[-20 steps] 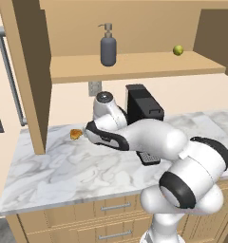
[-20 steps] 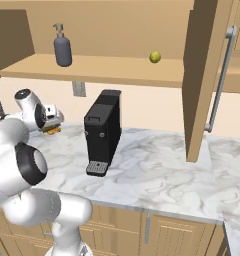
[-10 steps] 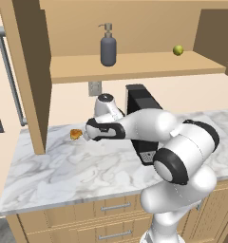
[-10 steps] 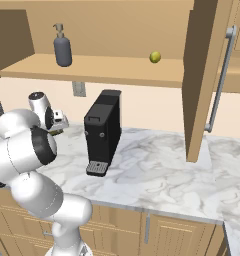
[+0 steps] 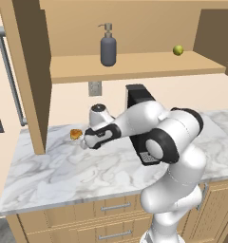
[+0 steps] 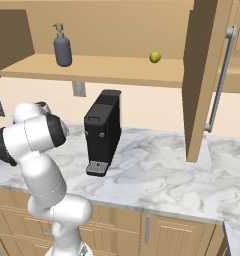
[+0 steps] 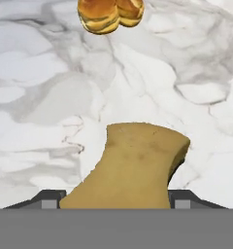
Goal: Pick the soap dispenser and sponge from the cabinet and place them on the counter.
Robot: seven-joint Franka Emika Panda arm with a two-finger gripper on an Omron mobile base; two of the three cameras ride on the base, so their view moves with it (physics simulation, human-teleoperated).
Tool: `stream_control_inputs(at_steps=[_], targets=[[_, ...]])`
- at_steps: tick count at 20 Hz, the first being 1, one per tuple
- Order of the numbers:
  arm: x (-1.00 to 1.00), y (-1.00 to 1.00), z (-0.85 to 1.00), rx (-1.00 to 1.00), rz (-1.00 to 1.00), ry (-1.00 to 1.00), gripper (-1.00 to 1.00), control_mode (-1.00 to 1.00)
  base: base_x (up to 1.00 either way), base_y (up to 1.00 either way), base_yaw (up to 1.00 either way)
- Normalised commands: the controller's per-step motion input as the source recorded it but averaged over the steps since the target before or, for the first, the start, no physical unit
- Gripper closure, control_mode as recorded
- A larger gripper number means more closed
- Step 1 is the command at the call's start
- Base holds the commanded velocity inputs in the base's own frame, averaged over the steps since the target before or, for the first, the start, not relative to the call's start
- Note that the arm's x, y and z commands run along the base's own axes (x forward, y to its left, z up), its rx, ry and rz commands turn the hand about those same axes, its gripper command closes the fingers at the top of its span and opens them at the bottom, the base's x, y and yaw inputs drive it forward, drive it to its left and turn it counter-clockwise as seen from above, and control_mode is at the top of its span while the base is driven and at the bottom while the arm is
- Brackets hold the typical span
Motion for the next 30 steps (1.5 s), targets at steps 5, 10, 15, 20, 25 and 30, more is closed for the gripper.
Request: stream_control_inputs(at_steps=[5,10,15,20,25,30], targets=[[0.19,0.20,-0.28,-0.04,0.00,0.01,1.00,-1.00,0.00,0.00,0.00],[0.12,0.07,-0.10,-0.02,0.00,0.00,1.00,-1.00,0.00,0.00,0.00],[0.01,0.00,0.00,0.00,0.00,0.01,-1.00,-1.00,0.00,0.00,0.00],[0.00,-0.03,0.05,0.00,0.00,0.00,-1.00,-1.00,0.00,0.00,0.00],[0.00,-0.11,0.22,0.00,0.00,0.00,-1.00,-1.00,0.00,0.00,0.00],[-0.02,-0.14,0.19,0.00,0.00,0.02,-1.00,-1.00,0.00,0.00,0.00]])
